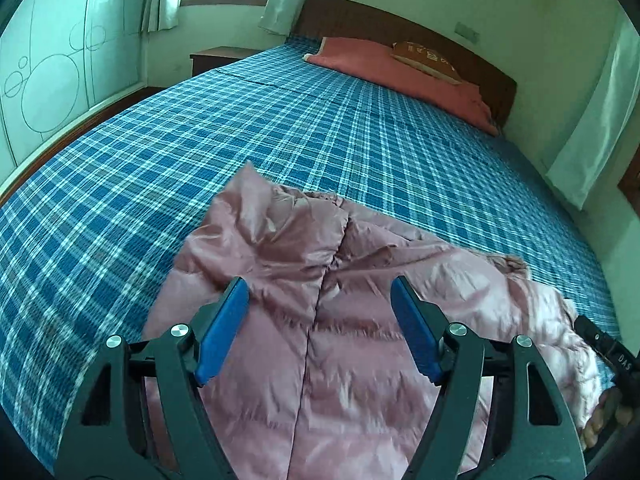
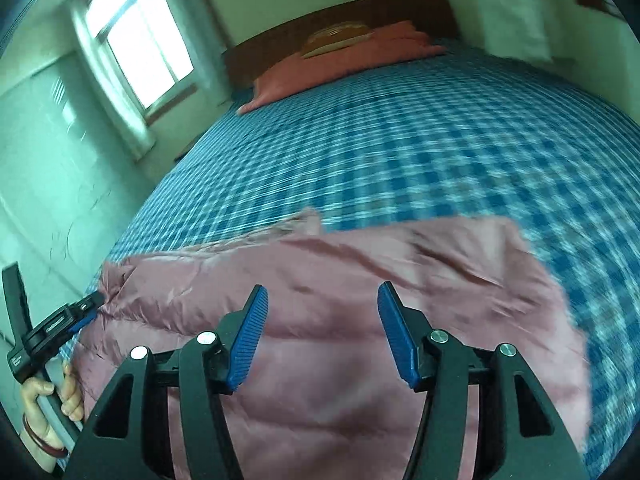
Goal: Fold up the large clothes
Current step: 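Lay the lifted edge over the jacket and open both grippers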
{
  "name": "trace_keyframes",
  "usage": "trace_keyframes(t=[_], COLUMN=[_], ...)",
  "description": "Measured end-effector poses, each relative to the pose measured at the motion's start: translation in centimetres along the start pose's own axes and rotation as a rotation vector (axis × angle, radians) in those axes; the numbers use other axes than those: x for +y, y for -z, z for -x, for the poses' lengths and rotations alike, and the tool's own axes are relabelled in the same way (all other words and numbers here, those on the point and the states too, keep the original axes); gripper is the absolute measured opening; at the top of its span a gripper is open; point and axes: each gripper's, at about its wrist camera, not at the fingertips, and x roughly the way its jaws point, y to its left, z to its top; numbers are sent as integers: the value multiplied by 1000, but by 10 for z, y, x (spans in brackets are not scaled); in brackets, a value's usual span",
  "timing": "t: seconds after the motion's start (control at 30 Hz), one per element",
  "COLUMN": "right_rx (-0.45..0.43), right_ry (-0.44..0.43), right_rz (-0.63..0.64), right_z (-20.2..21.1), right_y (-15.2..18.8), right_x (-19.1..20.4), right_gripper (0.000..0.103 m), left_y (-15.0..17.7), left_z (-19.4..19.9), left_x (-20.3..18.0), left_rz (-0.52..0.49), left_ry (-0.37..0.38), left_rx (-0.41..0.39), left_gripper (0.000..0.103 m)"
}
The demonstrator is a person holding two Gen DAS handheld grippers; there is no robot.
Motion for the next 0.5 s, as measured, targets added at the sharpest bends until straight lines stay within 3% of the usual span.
trace_keyframes(t=[0.17, 0.27, 0.4, 0.5], right_rx=[70, 96, 109, 58], right_ry=[86, 86, 77, 96], right_rz=[43, 16, 7, -41], right_z=[-49, -65, -59, -38], right_y=[-3, 0, -7, -16], right_x=[5, -4, -5, -24], right_gripper=[57, 56, 56, 56], left_y=[-4, -5, -10, -19], left_z=[-36, -57, -66, -54], left_x=[-2, -2, -4, 7], left_rz=[-8, -1, -7, 57], left_ry=[-45, -45, -61, 2], left_rx=[27, 55, 79, 65], left_gripper=[73, 74, 74, 74])
